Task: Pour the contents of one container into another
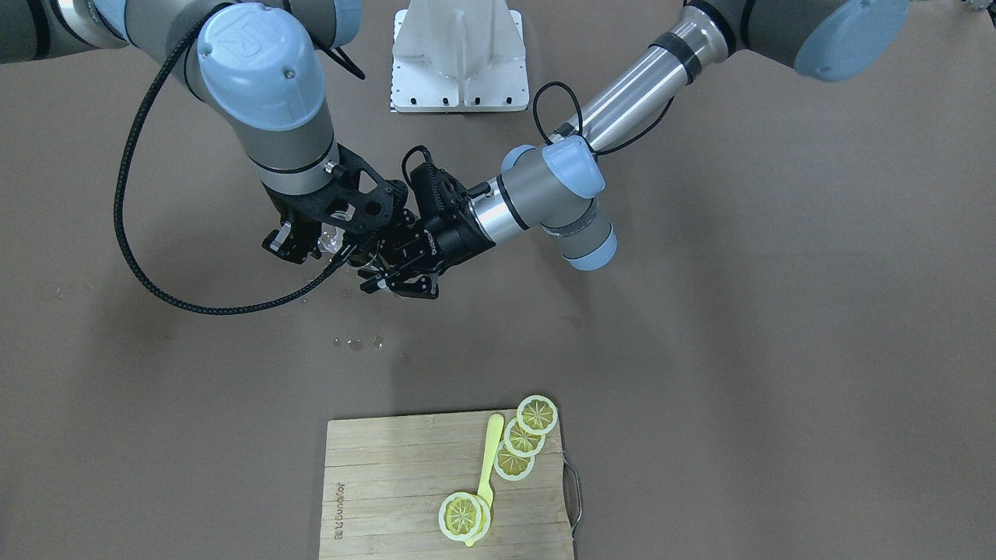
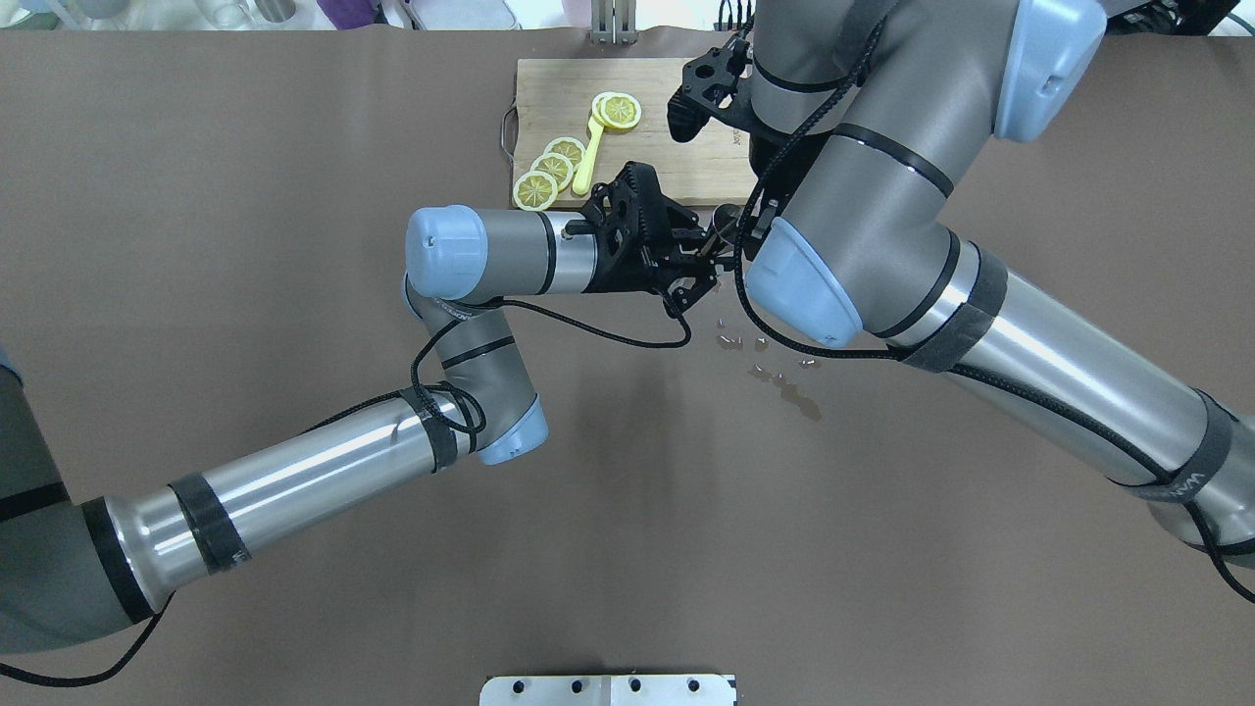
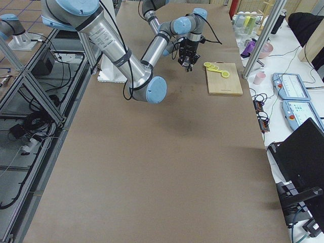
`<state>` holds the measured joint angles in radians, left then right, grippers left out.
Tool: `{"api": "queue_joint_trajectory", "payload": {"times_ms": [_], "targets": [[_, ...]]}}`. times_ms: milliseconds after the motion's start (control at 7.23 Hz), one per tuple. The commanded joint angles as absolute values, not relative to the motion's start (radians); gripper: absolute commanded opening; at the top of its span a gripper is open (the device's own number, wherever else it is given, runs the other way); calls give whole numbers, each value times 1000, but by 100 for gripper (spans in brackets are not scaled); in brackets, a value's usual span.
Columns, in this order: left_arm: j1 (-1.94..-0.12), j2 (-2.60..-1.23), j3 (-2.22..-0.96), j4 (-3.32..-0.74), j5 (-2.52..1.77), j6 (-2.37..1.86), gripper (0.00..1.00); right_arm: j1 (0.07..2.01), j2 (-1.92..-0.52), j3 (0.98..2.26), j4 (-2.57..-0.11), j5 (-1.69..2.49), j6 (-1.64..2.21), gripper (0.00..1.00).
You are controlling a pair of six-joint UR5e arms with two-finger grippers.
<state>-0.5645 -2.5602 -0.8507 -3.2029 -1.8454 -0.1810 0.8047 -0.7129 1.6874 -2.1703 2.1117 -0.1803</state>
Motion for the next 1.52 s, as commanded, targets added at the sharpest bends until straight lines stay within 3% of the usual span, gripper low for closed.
{"api": "queue_joint_trajectory", "payload": {"times_ms": [0,1384], "targets": [[-565,-2560,-851,-3203,-1845,-181,0,804,-677,1654,-2229,2091,-213,0],[-557,-2560,-851,-3218,-1830,-181,0,796,-597,1552,-2327,2046,-287,0]]}}
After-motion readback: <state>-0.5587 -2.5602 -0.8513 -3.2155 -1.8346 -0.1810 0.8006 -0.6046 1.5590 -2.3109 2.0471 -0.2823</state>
